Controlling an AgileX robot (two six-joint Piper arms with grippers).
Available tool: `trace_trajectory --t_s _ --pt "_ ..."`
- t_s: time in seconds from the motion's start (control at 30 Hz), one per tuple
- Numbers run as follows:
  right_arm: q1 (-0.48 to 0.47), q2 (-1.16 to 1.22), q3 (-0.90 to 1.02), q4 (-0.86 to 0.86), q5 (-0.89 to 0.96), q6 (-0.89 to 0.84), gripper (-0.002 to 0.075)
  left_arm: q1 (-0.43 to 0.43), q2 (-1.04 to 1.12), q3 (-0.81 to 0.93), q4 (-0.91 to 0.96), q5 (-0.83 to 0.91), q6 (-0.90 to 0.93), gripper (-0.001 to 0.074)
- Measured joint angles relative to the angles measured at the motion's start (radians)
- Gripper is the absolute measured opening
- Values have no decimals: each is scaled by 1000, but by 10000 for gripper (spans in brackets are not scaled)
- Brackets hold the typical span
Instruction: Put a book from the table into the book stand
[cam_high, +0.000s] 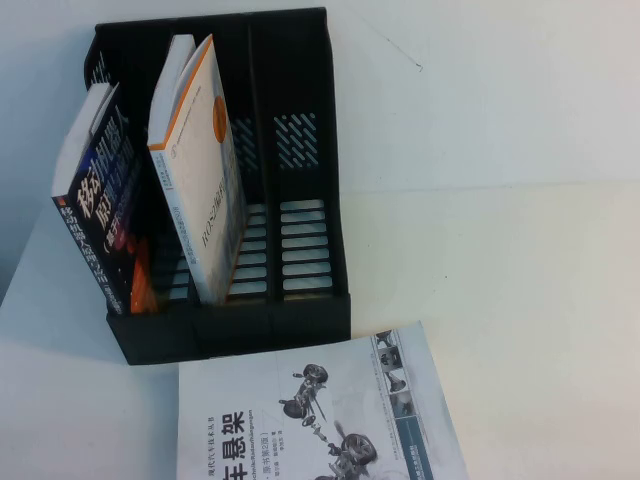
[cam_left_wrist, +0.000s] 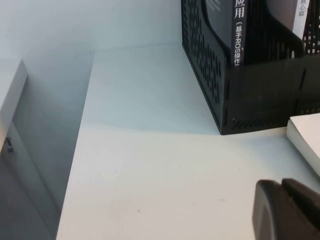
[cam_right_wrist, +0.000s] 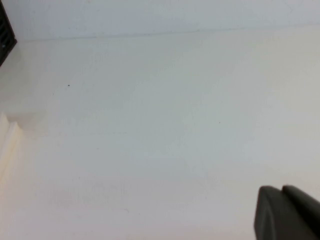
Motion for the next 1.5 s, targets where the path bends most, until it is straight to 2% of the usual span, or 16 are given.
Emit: trace_trajectory --t_s 0.33,0.5,0.63,0.9,1.07,1.4,1.5 --pt "0 0 0 0 -9 0 -2 0 0 0 30 0 26 -3" --pt "0 0 0 0 -90 0 -2 0 0 0 70 -21 45 -3" --pt "2 0 0 0 -198 0 -2 0 0 0 78 -177 45 -3" --pt "0 0 0 0 -557 11 -2 0 0 0 78 -641 49 -3" --pt "0 0 0 0 -680 95 -2 0 0 0 78 -752 49 -3" --pt "0 0 0 0 -730 139 -2 0 0 0 68 -773 -127 -3" --pt "0 0 -37 0 -573 139 -2 0 0 0 51 -751 -141 -3"
